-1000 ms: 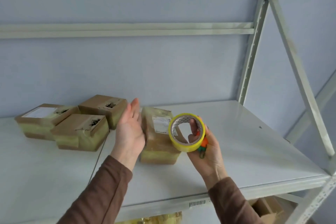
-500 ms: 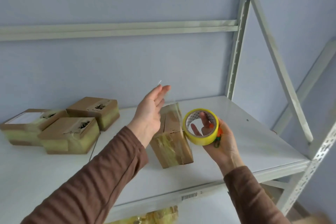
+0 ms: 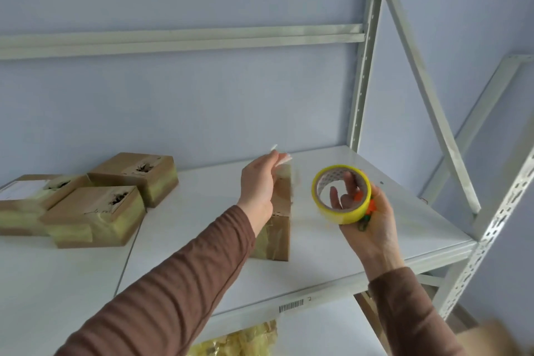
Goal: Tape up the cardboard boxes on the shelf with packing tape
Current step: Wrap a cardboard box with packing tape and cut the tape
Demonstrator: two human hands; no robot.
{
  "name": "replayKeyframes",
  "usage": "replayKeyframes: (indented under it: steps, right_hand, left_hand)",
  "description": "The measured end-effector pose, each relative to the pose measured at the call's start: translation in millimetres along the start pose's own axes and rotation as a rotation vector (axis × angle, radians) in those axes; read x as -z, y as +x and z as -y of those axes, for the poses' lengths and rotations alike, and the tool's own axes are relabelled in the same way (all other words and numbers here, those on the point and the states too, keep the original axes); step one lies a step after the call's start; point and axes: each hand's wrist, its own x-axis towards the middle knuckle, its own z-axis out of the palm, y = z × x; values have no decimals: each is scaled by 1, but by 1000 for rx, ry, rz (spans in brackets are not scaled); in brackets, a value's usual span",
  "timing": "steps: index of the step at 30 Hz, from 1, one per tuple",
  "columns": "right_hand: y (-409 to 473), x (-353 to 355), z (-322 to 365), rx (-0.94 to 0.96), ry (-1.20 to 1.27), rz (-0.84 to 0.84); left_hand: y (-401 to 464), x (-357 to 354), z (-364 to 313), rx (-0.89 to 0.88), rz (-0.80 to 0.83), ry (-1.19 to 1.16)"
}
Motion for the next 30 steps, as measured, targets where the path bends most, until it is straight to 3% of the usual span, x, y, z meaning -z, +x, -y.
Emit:
replayKeyframes:
  steps: [7, 9, 12, 15, 20, 24, 30]
  right_hand:
    - [8, -42, 31, 145, -158, 103]
    - [5, -51, 34, 175, -222, 131]
    - [-7, -57, 41, 224, -363, 115]
    - [-29, -62, 41, 225, -570, 88]
    - [-69, -91, 11, 170, -760, 133]
    - [-98, -100, -15, 86, -872, 171]
    - [-109, -78, -20, 21, -1017, 76]
  left_hand:
    - [2, -49, 5, -154, -175, -198]
    - [3, -61, 7, -120, -153, -259]
    - [16, -62, -9, -21, 14, -232]
    - [45, -39, -48, -95, 27, -23]
    - [92, 3, -68, -96, 309, 722]
    - [121, 35, -73, -144, 214, 720]
    - [144, 28, -46, -94, 400, 867]
